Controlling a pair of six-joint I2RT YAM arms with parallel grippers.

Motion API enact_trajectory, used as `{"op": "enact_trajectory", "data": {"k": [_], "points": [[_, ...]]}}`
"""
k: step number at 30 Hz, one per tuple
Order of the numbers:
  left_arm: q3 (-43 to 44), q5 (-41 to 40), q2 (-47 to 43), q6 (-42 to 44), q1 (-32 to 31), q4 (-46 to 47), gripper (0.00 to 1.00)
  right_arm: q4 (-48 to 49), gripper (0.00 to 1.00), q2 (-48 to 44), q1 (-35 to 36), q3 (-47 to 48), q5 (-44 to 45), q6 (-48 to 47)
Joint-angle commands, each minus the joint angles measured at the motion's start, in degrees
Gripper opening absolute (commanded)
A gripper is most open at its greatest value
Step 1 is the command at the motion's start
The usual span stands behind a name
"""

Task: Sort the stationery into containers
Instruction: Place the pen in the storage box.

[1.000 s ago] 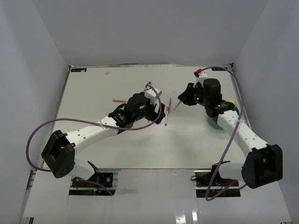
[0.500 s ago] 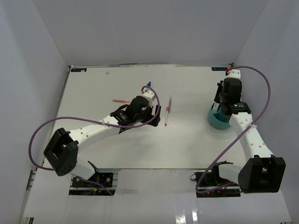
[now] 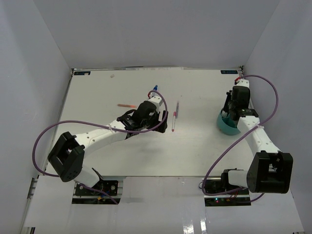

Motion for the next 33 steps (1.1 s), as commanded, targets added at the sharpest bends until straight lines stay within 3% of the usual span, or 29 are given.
{"op": "enact_trajectory", "data": {"k": [1,6,9,10,15,21,27,33], "points": [[-0.08,0.04,-0.73,-1.22,0.16,0.11,0.98,5.53,0.08,0.46,-0.57,-2.32,-0.46,1.24],[0.27,0.22,0.15,-2.62,0.16,0.03,0.98,6.41,0.13,1.86,-0.58,-3.29,-1.60,1.94],[0.71,0.13,0.68,-4.29,0.24,0.03,0.98,6.15,0.30,1.60,-0.58,-3.21,-2.04,2.20],[1.06,0.04,0.85,-4.73,0.16,-0.23,0.98,6.23,0.44,0.64,-0.58,-3.21,-2.21,2.21],[2.90,-0.22,3.31,-7.46,0.24,-1.38,0.98,5.89,0.69,-3.66,-0.58,-3.03,-2.39,2.47],[7.03,-0.05,7.88,-10.97,0.16,-3.57,0.98,4.57,0.77,-10.33,-0.58,-2.06,-5.90,3.08],[12.74,-1.18,13.23,-14.05,-0.37,-5.24,0.98,5.97,0.77,-14.74,-0.58,-3.55,-17.39,5.63],[21.00,-6.28,21.06,-15.02,-2.57,-8.49,0.97,7.99,0.77,-15.45,-0.49,-5.84,-21.81,6.95]]}}
